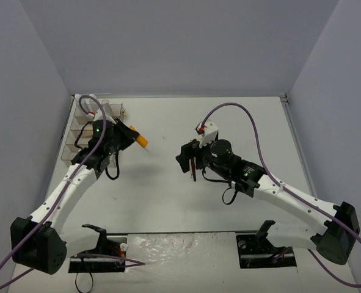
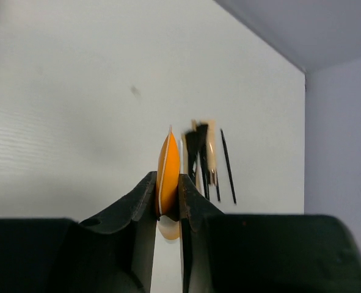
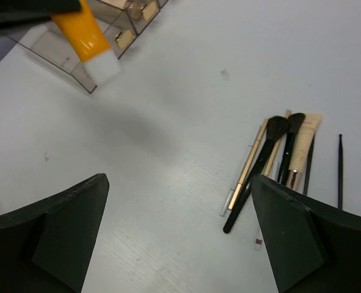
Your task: Organize the makeup
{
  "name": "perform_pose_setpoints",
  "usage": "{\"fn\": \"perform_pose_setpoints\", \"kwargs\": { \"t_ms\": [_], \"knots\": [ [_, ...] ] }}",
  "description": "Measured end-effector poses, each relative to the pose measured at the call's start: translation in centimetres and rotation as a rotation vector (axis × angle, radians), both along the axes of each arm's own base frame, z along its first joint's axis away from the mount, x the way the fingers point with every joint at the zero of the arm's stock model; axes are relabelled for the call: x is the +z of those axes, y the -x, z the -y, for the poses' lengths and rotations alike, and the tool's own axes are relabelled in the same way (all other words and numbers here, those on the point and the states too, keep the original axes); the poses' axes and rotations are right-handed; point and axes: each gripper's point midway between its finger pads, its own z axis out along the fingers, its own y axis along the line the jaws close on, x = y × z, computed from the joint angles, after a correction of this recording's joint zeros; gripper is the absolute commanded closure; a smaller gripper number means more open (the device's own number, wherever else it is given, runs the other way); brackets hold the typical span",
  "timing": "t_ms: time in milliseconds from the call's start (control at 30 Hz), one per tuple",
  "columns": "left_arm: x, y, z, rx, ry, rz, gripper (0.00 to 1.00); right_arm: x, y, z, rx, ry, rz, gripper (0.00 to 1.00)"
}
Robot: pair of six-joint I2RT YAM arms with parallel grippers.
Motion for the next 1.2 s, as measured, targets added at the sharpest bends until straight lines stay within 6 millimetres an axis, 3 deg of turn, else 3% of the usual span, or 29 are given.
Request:
{"fn": "perform_pose_setpoints", "kwargs": {
  "t_ms": [267, 367, 467, 767, 967, 1067, 1200],
  "knots": [
    [1.1, -6.5, -12.0, 0.307, 0.067, 0.023, 1.00, -1.8, -1.1, 3.7, -0.091, 0.069, -0.004, 0.00],
    [0.2, -8.8, -15.8, 0.394, 0.104, 0.026, 1.00, -2.5, -1.4, 4.8, -0.110, 0.089, -0.011, 0.00],
    [-1.7, -10.9, -18.2, 0.445, 0.129, 0.002, 1.00, -3.1, -1.7, 5.6, -0.124, 0.106, -0.016, 0.00],
    [-6.4, -16.2, -21.0, 0.480, 0.205, -0.021, 1.00, -3.4, -1.7, 6.7, -0.127, 0.128, -0.004, 0.00],
    [-8.1, -17.9, -21.9, 0.483, 0.206, -0.015, 0.99, -3.3, -1.7, 6.9, -0.126, 0.133, 0.005, 0.00],
    [-9.0, -18.3, -22.0, 0.480, 0.199, -0.022, 0.95, -3.3, -1.8, 7.0, -0.125, 0.137, 0.007, 0.00],
    [-10.2, -18.5, -22.2, 0.472, 0.181, -0.041, 0.81, -3.3, -1.9, 7.1, -0.126, 0.142, 0.010, 0.00]
  ]
}}
